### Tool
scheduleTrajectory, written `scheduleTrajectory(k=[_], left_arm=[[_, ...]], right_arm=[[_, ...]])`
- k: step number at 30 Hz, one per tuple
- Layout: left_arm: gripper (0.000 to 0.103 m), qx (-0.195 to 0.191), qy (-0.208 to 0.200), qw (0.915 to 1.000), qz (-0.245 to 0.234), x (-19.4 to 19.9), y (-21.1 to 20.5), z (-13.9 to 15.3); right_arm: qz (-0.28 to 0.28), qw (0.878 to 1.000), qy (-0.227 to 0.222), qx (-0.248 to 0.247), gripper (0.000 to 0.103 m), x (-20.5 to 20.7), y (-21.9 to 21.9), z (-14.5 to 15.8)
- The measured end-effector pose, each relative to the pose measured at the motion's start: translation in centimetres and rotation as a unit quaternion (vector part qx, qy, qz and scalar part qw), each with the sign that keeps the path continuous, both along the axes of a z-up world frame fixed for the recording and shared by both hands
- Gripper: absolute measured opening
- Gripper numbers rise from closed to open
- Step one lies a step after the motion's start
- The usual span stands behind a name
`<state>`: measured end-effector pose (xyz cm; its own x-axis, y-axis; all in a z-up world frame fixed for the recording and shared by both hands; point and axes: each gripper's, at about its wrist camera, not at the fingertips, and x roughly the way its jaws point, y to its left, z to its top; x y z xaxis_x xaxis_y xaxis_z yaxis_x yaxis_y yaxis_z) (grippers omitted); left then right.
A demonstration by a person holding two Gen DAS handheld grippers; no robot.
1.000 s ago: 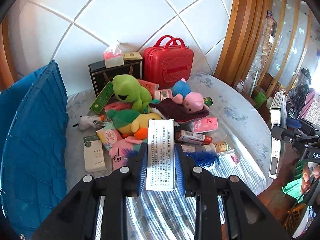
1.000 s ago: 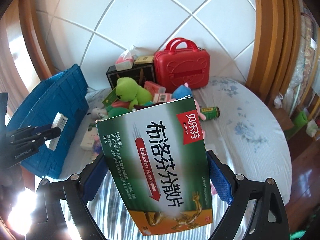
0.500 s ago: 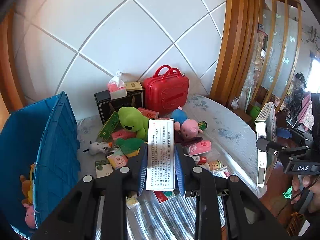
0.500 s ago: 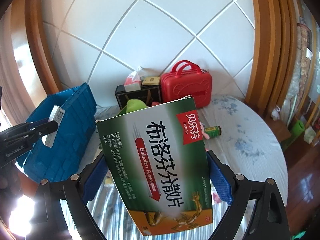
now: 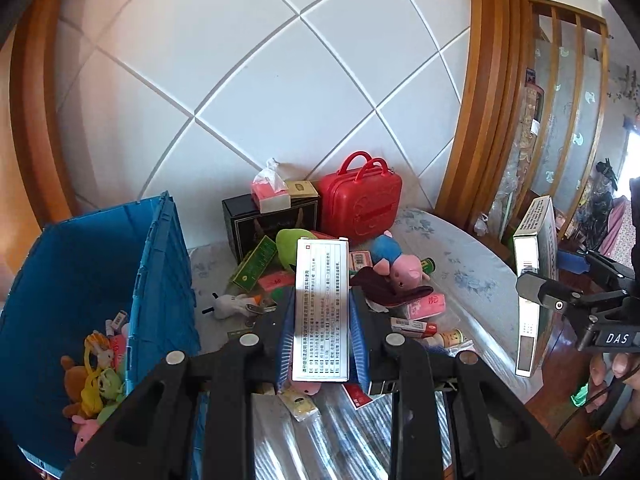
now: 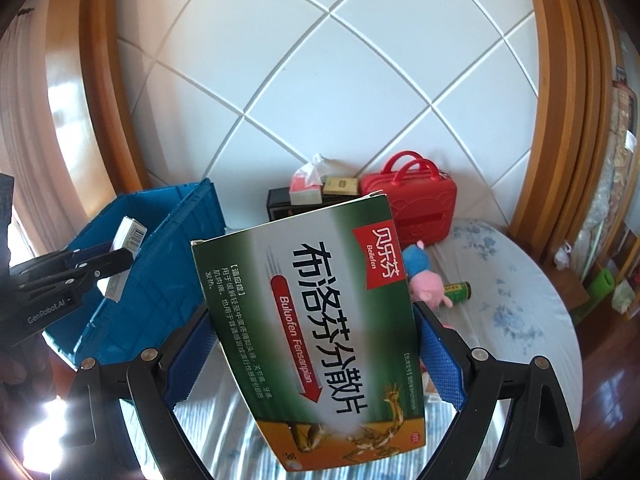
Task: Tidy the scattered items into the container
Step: 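Lift and carry the leaflet and green medicine box with both tools over the crate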
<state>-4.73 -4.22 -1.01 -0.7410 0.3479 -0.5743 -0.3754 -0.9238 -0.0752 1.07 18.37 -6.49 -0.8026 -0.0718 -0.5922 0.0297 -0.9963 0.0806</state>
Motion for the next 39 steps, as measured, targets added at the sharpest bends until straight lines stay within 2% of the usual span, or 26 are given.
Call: scheduleTrajectory(k=[12, 25, 33, 39], left_arm=[[0.025, 0.004, 0.018, 0.999, 0.04, -1.6, -9.7, 0.7], [0.025, 0.014, 0.015, 0.9959, 0.088, -3.6, -20.2, -0.4], [0.025, 0.017, 0.006, 0.9908, 0.134, -4.4, -26.5, -1.6], [0.025, 0.019, 0.001, 0.9839, 0.178, -4.9, -31.9, -2.3]], right_arm=[[0.045, 0.999, 0.014, 0.016, 0.093, -3.4, -9.8, 0.5], [0.123, 0.992, 0.018, 0.034, 0.093, -7.3, -22.6, 0.6], [0.172, 0.984, 0.015, 0.047, 0.093, -9.4, -29.7, 0.5], [0.198, 0.979, 0.008, 0.052, 0.093, -11.4, -33.2, 0.2]])
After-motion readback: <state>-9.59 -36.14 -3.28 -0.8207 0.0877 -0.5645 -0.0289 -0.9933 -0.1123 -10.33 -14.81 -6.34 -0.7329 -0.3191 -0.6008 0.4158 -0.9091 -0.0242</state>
